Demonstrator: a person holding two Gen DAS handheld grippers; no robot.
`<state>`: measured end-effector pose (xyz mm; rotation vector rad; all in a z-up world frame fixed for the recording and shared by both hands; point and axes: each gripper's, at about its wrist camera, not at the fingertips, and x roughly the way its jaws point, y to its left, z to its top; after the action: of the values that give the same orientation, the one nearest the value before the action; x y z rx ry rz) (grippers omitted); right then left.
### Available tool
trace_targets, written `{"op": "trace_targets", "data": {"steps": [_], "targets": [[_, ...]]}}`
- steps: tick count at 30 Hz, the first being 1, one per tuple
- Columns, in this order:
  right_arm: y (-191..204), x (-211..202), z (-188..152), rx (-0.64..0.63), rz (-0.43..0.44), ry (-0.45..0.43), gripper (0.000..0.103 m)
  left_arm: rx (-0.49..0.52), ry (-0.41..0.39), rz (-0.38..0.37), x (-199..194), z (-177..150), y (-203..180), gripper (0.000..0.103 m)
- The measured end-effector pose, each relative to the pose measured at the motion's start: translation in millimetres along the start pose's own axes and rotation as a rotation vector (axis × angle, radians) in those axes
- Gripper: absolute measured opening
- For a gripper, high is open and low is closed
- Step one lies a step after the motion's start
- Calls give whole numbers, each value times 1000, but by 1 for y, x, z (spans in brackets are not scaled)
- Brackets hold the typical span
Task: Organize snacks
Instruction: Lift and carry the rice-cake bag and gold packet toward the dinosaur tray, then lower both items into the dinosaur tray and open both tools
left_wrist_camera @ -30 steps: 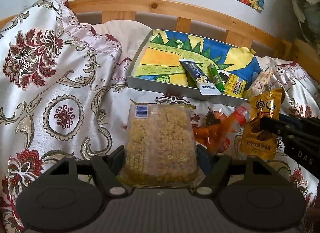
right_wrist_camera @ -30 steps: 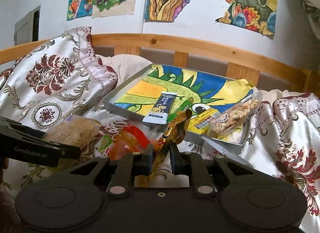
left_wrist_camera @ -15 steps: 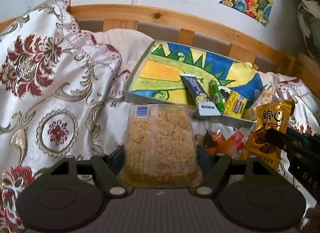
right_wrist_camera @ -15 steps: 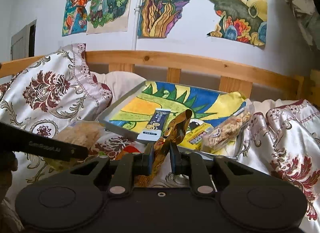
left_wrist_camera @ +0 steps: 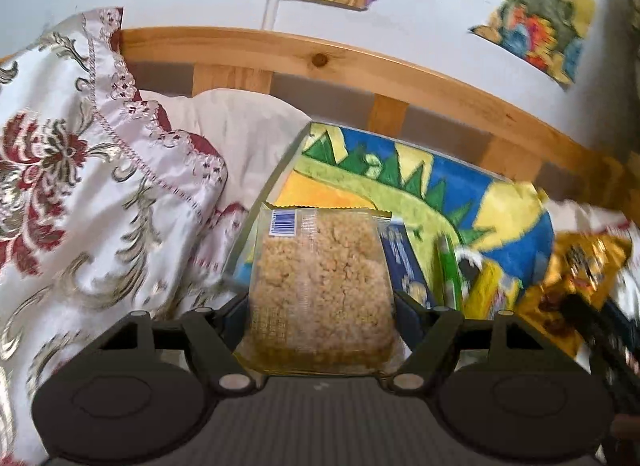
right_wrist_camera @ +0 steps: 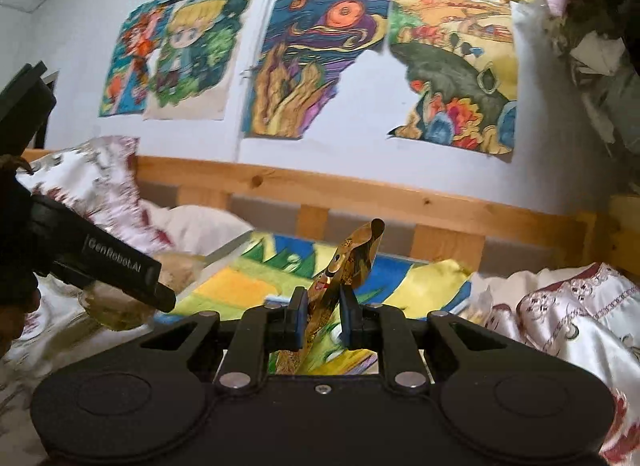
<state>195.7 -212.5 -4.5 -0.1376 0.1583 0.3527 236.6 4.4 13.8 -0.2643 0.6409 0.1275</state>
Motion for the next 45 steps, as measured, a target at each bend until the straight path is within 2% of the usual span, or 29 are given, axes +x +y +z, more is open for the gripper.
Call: {"op": "trace_targets", "data": {"steps": [5, 11, 20, 31, 36, 38, 40, 45], "targets": [[-16, 24, -2, 15, -7, 8, 18, -26, 6, 34, 34, 28, -8, 77], [-29, 43, -4, 54, 8, 35, 18, 10, 13, 74, 69, 37, -20, 77], [-28, 58, -16, 75, 61, 107, 18, -4, 58, 76, 102, 15, -26, 77], [-28, 66, -22, 89, 52, 156, 22, 7, 72, 80, 108, 3, -29, 77], [-29, 67, -22, 87, 39, 162, 29, 19, 58, 84, 103, 4, -30, 81], [-28, 66, -22, 80, 32, 159, 37, 30, 48, 85, 99, 4, -31, 84], [-28, 66, -21, 70, 26, 154, 49, 37, 40, 83, 96, 5, -31, 87], [-24, 62, -17, 43, 12, 131, 67, 18, 26, 57, 85, 7, -27, 95]]}}
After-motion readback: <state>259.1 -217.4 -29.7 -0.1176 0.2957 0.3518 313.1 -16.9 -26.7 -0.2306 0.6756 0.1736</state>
